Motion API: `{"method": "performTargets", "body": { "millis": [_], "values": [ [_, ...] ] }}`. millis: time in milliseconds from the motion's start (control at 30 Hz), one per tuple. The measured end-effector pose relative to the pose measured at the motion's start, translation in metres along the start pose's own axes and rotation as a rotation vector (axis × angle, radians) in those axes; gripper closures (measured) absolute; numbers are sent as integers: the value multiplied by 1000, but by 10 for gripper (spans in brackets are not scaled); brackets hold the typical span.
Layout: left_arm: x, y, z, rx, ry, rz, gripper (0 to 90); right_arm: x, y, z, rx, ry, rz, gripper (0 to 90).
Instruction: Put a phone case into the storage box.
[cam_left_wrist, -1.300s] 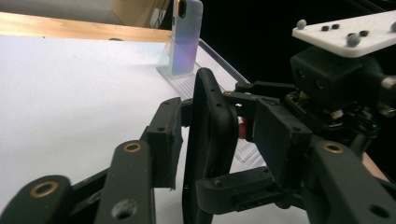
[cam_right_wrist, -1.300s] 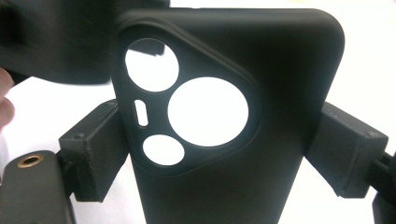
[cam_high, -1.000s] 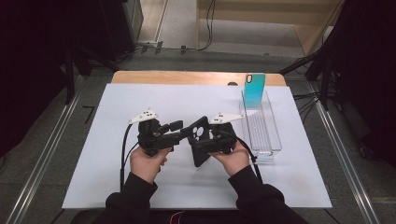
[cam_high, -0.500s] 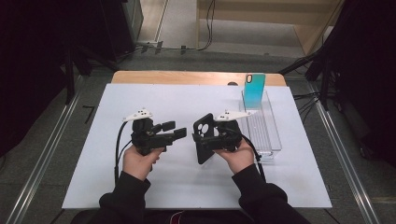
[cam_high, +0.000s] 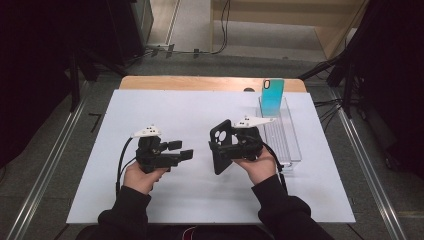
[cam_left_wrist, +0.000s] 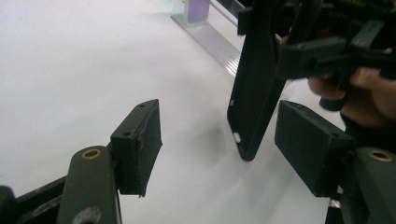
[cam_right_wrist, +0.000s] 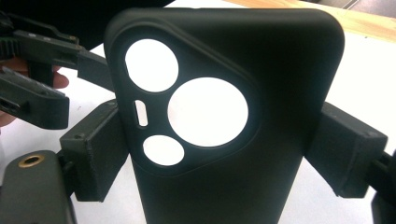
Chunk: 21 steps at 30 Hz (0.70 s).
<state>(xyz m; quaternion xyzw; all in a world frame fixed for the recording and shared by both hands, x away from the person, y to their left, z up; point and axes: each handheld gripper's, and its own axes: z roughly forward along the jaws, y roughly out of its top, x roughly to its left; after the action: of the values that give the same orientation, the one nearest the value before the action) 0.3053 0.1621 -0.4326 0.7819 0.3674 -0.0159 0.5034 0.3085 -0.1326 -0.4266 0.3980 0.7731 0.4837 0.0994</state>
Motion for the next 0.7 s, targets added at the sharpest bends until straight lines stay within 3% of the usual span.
{"method": "performTargets", "body": {
  "millis": [700],
  "values": [
    [9, -18, -5, 151, -63, 65, 320, -10, 15, -17, 22, 97, -37, 122]
  ]
}}
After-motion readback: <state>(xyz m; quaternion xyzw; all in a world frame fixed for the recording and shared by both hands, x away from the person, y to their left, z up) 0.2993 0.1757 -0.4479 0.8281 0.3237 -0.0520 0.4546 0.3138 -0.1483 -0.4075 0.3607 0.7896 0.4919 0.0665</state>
